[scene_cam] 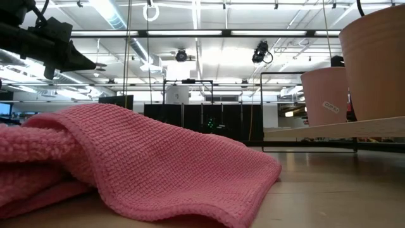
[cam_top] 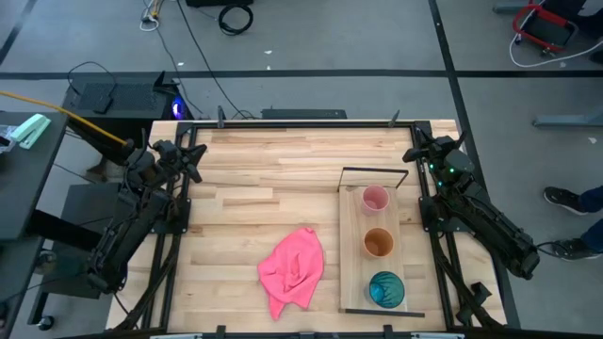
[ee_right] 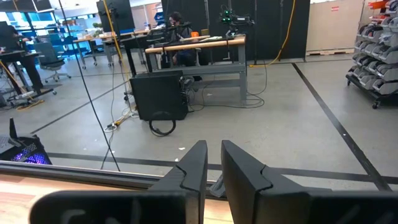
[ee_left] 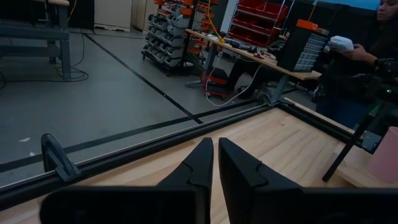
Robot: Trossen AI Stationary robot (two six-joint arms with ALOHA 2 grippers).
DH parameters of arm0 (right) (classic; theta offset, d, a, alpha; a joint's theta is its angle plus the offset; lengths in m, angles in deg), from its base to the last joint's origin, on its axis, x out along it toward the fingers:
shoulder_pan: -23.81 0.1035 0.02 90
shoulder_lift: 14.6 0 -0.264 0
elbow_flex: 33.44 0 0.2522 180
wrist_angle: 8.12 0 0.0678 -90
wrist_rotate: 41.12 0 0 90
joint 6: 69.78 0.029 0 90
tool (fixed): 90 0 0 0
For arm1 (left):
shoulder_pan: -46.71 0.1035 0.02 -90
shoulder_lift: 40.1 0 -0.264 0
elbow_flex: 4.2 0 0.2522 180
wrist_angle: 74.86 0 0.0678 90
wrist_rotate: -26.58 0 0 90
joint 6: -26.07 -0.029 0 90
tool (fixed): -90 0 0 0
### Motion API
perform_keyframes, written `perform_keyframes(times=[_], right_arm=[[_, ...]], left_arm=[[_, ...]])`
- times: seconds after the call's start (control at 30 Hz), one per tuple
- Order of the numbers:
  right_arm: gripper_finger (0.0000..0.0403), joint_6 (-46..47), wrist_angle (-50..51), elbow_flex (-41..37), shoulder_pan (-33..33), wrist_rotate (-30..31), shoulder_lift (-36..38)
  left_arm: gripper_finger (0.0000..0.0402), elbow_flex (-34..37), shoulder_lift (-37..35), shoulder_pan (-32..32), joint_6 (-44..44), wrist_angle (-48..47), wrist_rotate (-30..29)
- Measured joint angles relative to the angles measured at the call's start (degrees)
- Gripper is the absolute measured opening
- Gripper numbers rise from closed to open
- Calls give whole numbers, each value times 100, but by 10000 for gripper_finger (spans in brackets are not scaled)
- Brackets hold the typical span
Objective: Stack small to large cups/mugs on shelf
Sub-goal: Return to Home Position
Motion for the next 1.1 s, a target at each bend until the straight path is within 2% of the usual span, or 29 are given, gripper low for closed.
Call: perform_keyframes(times=[1.1], right_arm=[[55, 0, 0, -1, 0, 0, -1]], left_arm=[[36, 1, -2, 0, -5, 0, 2]])
